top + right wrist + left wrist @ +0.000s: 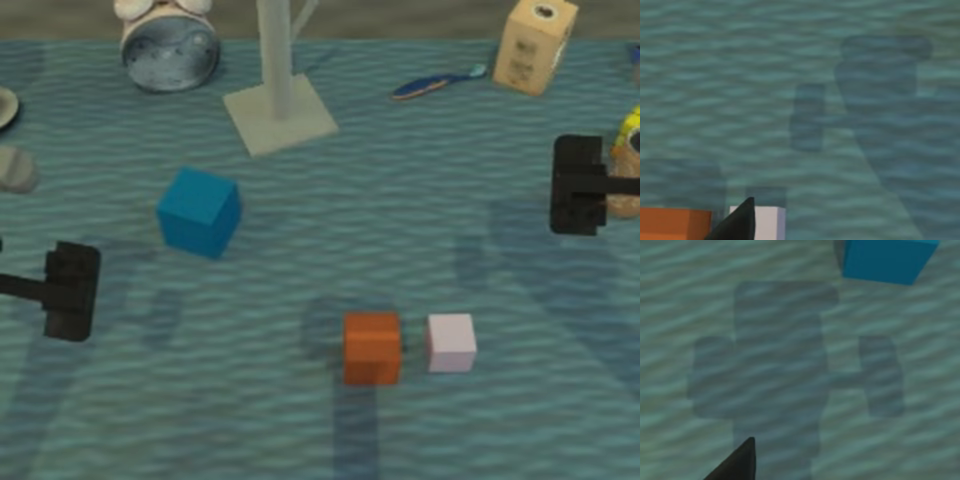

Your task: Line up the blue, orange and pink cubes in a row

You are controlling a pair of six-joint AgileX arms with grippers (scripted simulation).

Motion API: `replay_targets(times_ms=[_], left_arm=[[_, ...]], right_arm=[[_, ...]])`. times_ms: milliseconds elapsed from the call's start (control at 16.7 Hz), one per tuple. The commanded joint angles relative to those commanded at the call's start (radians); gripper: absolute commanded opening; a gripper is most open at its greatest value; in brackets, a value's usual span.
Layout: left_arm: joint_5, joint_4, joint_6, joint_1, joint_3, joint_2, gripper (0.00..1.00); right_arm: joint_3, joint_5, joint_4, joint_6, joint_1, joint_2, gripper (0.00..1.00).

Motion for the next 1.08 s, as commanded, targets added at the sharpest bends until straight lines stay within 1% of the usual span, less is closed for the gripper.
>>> replay_targets(times_ms=[120,240,360,540,660,840,960,1080], left_arm=[[0.009,-0.154,0.005,-0.033,0.155,0.231,1.00],[0.013,-0.296,0.008,-0.062,0.316,0.460,1.00],[0.011,-0.419,0.008,-0.086,0.487,0.675,1.00],[-0.003,-0.558,0.006,-0.113,0.757,0.958,1.00],[-0.018,-0.616,0.003,-0.125,0.936,1.108,1.00],[-0.043,-0.657,-0.002,-0.138,1.173,1.276,1.00],[-0.059,-0.662,-0.005,-0.142,1.285,1.349,1.00],[-0.070,-0.658,-0.008,-0.145,1.355,1.395,1.00]], right_arm=[[-0.168,0.009,0.099,-0.078,-0.075,-0.210,1.00],[-0.334,0.008,0.200,-0.152,-0.148,-0.410,1.00],[-0.489,-0.003,0.299,-0.219,-0.215,-0.586,1.00],[-0.694,-0.036,0.443,-0.304,-0.303,-0.802,1.00],[-0.804,-0.064,0.532,-0.347,-0.350,-0.915,1.00],[-0.937,-0.112,0.653,-0.395,-0.407,-1.061,1.00],[-0.997,-0.140,0.714,-0.414,-0.433,-1.135,1.00],[-1.034,-0.160,0.754,-0.425,-0.449,-1.178,1.00]])
